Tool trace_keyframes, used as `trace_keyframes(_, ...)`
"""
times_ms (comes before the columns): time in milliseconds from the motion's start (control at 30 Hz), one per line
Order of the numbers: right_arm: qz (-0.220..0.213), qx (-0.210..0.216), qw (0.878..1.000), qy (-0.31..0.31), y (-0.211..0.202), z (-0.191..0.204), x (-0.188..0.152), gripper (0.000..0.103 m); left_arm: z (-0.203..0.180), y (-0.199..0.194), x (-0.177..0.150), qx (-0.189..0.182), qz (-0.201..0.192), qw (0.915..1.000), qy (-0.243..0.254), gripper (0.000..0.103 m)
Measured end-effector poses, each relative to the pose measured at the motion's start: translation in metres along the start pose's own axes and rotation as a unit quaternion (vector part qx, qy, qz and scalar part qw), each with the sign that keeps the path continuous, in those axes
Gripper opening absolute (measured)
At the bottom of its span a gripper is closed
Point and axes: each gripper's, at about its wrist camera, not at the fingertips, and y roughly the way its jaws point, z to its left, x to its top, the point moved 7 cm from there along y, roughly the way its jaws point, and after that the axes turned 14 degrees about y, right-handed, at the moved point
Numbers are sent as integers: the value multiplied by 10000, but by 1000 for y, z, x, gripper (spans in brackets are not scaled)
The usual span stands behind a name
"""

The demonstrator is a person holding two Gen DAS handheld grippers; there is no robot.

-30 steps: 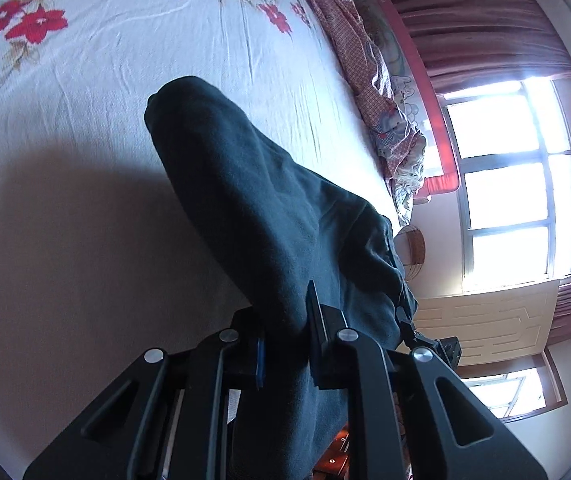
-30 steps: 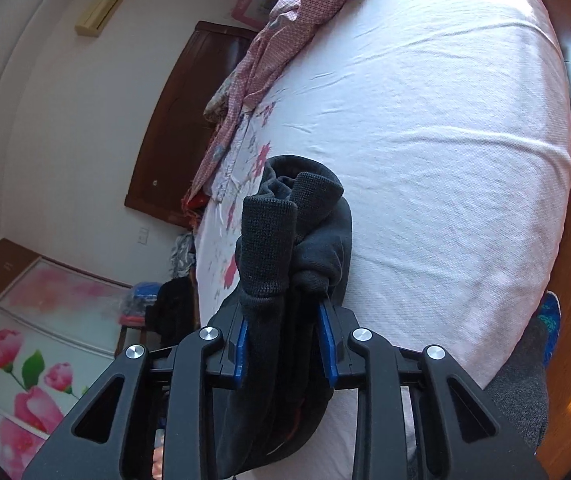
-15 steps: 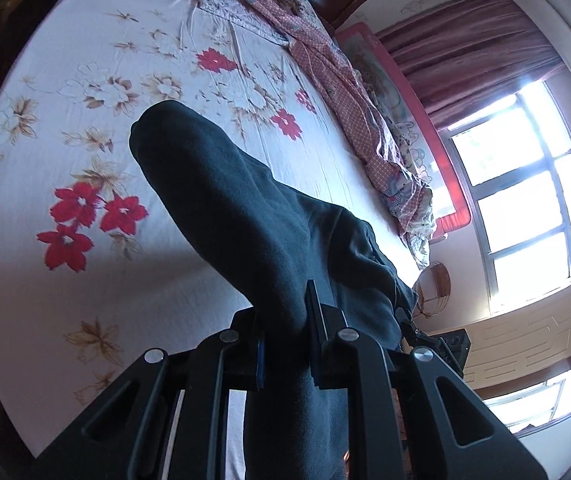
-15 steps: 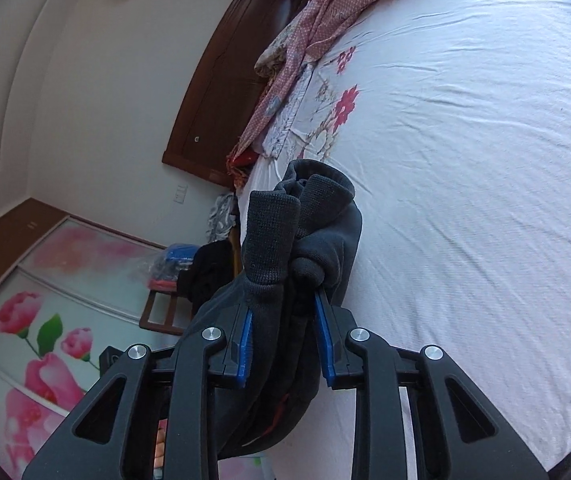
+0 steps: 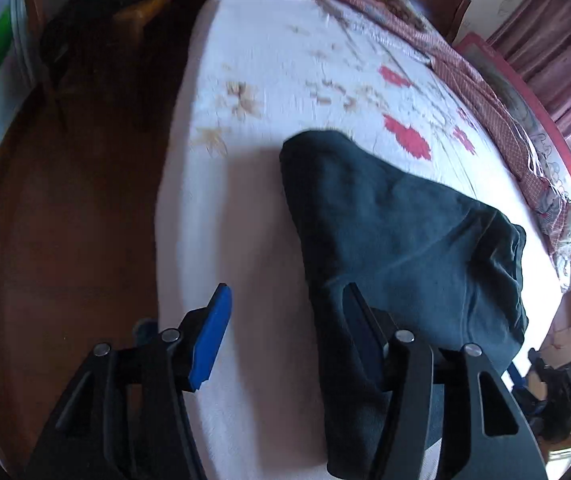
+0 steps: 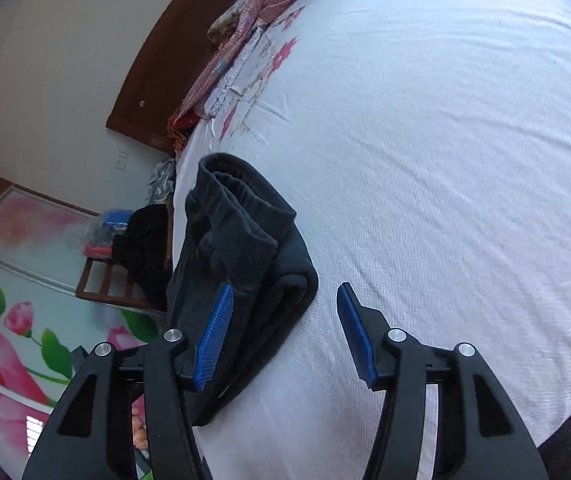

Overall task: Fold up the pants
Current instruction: 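Lower the folded pants onto the bed and open both grippers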

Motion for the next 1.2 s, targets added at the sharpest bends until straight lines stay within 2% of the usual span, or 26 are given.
trace_keyframes(33, -38, 169, 9997, -142, -4, 14, 5, 54, -12, -15, 1, 122, -288, 9991, 297, 61)
trace_keyframes(67, 29, 348, 9989, -306, -2, 31, 9, 54, -29, -28, 0, 159, -519, 9966, 618, 69)
trace_keyframes(167, 397, 935, 9914, -826, 25, 91, 4, 54, -88, -43, -9, -99, -817, 9853, 1496, 75)
trace_keyframes(233, 625, 1066, 9858, -1136, 58, 116, -2, 54, -119, -35, -23, -46, -771, 9768, 1998, 75)
trace_keyframes(300, 858, 971, 9870, -947, 99, 113, 3, 54, -133, -17, -36, -9, -460, 9729, 2266, 75)
trace_keyframes(333, 1015, 695, 9892, -795, 121, 99, 8, 53, -138, -10, -46, -1, -252, 9726, 2310, 75)
trace_keyframes(367, 772, 257, 9938, -756, 131, 80, 18, 49, -139, 2, -56, 37, 3, 9733, 2294, 75)
trace_keyframes(400, 714, 258, 9950, -642, 137, 67, 25, 25, -134, 7, -62, -70, 14, 9768, 2139, 75)
trace_keyframes(433, 703, 234, 9960, -497, 137, 55, 32, 0, -132, 1, -65, -187, -172, 9799, 1980, 75)
trace_keyframes(500, 737, 233, 9963, -378, 131, 46, 35, 0, -132, 0, -64, -176, -148, 9780, 2073, 75)
trace_keyframes(567, 605, 139, 9962, -608, 115, 56, 32, 3, -134, 0, -60, -110, -101, 9770, 2128, 75)
trace_keyframes(667, 664, 493, 9928, -869, 86, 74, 14, 20, -135, 4, -58, -101, -124, 9773, 2112, 76)
trace_keyframes(700, 714, 465, 9917, -959, 81, 73, 6, 35, -136, 4, -60, -102, -146, 9773, 2113, 76)
trace_keyframes(733, 798, 414, 9911, -987, 79, 67, -1, 40, -137, 3, -62, -105, -170, 9776, 2095, 76)
trace_keyframes(800, 913, 69, 9916, -910, 80, 41, -5, 40, -138, 5, -65, -70, -206, 9773, 2105, 76)
trace_keyframes(833, 918, 109, 9923, -825, 81, 31, -3, 28, -140, 5, -65, -47, -228, 9771, 2116, 76)
trace_keyframes(900, 899, 136, 9944, -539, 79, 23, 4, 19, -140, 7, -66, 13, -242, 9776, 2092, 76)
trace_keyframes(967, 804, 45, 9950, -595, 71, 33, 3, 24, -141, 7, -64, 83, -235, 9784, 2054, 78)
trace_keyframes(1033, 715, -36, 9939, -838, 57, 46, -3, 47, -141, 6, -64, 123, -225, 9801, 1967, 79)
trace_keyframes(1167, 719, -159, 9915, -1071, 24, 45, -22, 50, -142, 4, -64, 301, -253, 9813, 1885, 81)
trace_keyframes(1200, 718, -228, 9914, -1074, 16, 40, -27, 55, -142, 3, -65, 376, -270, 9812, 1874, 82)
